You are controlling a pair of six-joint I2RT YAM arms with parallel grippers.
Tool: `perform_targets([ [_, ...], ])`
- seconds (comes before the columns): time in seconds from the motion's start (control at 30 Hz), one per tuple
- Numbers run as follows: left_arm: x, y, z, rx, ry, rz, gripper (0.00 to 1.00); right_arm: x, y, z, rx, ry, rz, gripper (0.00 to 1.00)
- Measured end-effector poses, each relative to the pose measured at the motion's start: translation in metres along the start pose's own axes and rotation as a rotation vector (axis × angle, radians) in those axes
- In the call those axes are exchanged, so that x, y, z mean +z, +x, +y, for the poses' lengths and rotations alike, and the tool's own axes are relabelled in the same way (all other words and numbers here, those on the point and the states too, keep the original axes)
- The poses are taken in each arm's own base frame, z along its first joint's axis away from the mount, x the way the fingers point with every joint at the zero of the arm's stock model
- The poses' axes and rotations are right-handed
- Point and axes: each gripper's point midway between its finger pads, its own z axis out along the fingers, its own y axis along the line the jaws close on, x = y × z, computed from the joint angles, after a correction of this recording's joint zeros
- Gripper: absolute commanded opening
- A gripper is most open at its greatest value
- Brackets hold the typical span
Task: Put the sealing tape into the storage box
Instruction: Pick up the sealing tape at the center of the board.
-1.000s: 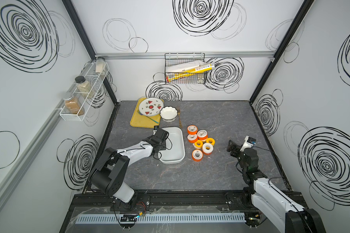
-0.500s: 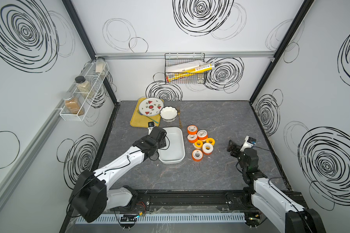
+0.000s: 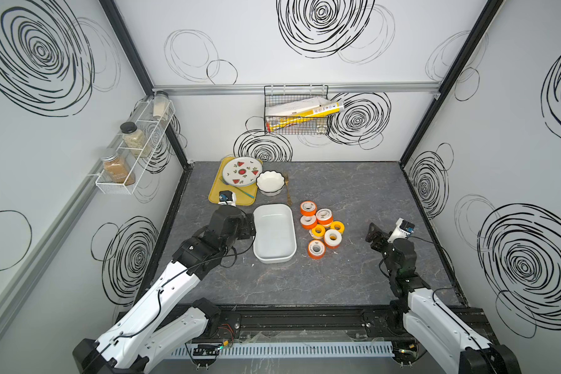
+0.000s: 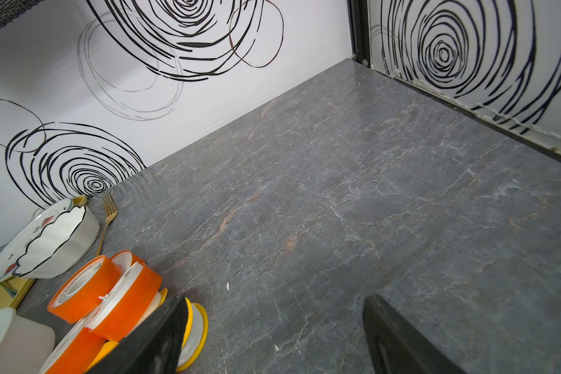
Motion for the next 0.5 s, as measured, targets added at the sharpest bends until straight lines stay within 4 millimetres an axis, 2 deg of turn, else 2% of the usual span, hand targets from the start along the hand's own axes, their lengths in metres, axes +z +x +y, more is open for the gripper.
perform_targets([
  [0.17, 0.005, 0.010, 0.012, 0.020, -0.033, 0.022, 0.80, 0.000, 0.004, 0.002, -0.010, -0.005, 0.017, 0.83],
  [0.27, 0.008, 0.011, 0.021, 0.011, -0.056, 0.027, 0.80, 0.003, 0.011, 0.011, -0.039, -0.024, 0.063, 0.82],
  [0.33, 0.009, 0.010, 0.026, 0.001, -0.067, 0.028, 0.81, 0.006, 0.011, 0.025, -0.071, -0.046, 0.102, 0.82],
  [0.5, 0.012, 0.009, 0.031, -0.007, -0.073, 0.034, 0.80, 0.016, -0.001, 0.088, -0.170, -0.158, 0.160, 0.85],
])
